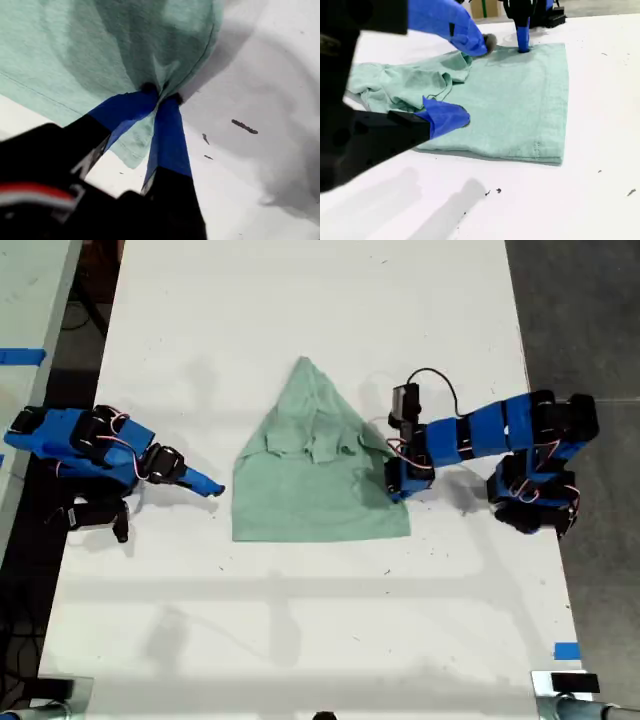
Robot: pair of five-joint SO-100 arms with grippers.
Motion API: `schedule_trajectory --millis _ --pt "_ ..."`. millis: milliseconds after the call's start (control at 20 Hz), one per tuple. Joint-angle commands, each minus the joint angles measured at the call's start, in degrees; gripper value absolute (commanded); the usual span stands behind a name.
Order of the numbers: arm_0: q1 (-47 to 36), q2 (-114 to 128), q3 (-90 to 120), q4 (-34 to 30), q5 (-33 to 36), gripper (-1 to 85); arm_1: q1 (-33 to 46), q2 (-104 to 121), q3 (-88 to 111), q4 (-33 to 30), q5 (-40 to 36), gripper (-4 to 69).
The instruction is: Fold t shirt
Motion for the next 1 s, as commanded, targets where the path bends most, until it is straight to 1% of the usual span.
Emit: schedule_trajectory --millis 0,100,200,400,550,650,750,850,950 --pt "0.79 0.53 0.09 0.00 0.26 18.3 0.88 -0.53 1.58 -0.09 -1.32 1.2" --pt "0.79 0.53 0.09 0.00 0.26 18.3 0.44 -0.44 0.53 1.05 -1.32 1.2" --pt "0.79 0.53 0.09 0.00 0.26 18.3 -0.53 -0.44 -4.13 5.71 -1.32 1.2" --pt "0.79 0.53 0.09 0.00 0.26 18.3 -1.67 0.44 -17.23 13.10 -4.92 1.2" --pt "0.79 0.53 0.09 0.00 0.26 18.3 -2.11 1.93 -25.40 14.85 -7.73 1.2" --pt "0.79 0.53 0.09 0.00 0.26 18.3 -2.37 2.37 -28.74 14.77 -8.96 1.2" --pt "0.79 0.53 0.09 0.00 0.26 18.3 -2.90 2.90 -29.97 12.66 -10.11 1.2" --pt "0.79 0.53 0.09 0.00 0.35 18.3 -3.60 4.04 -30.06 9.23 -11.07 1.2" --pt "0.79 0.53 0.09 0.00 0.35 18.3 -4.31 5.63 -28.56 2.81 -13.18 1.2"
